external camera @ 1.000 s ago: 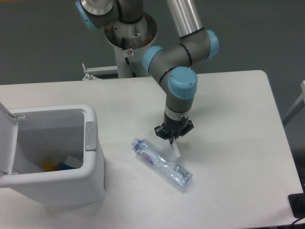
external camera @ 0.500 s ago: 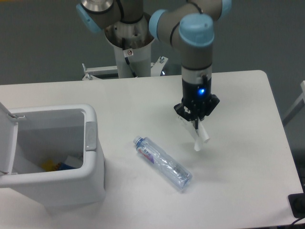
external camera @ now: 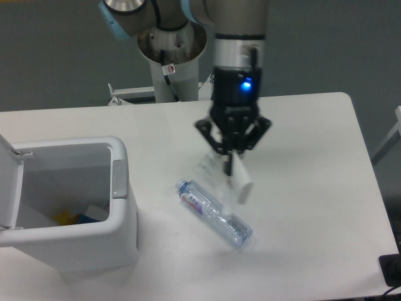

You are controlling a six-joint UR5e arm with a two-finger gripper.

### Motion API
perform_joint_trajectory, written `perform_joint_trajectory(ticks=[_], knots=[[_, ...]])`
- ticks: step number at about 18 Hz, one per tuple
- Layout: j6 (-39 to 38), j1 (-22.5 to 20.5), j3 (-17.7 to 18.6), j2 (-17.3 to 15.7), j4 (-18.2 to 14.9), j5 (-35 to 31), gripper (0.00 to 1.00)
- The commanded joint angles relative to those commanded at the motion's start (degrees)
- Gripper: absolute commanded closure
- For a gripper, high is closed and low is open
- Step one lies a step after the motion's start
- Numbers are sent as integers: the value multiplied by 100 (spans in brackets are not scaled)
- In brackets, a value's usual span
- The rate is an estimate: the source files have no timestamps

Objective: Place the trash in the trash can
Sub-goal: 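Lift the white paper and carry it over the white bin, then open the gripper to drop the paper into the bin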

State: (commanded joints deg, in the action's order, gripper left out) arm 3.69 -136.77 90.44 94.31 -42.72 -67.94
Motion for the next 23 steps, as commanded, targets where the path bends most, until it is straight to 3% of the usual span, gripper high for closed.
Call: perform_joint_trajectory(ticks=[5, 8, 10, 11, 13, 14, 15, 23], knots=[[17, 712, 52, 0, 97, 0, 89], [61, 1326, 166, 280, 97, 0, 89], [79, 1504, 316, 334, 115, 0, 88], [88, 1539, 360, 334, 124, 9, 83], [167, 1645, 378, 334, 124, 9, 58], [167, 1663, 413, 299, 124, 9, 39], [150, 1663, 396, 238, 115, 9, 1], [-148, 1497, 255, 9, 54, -35, 0]])
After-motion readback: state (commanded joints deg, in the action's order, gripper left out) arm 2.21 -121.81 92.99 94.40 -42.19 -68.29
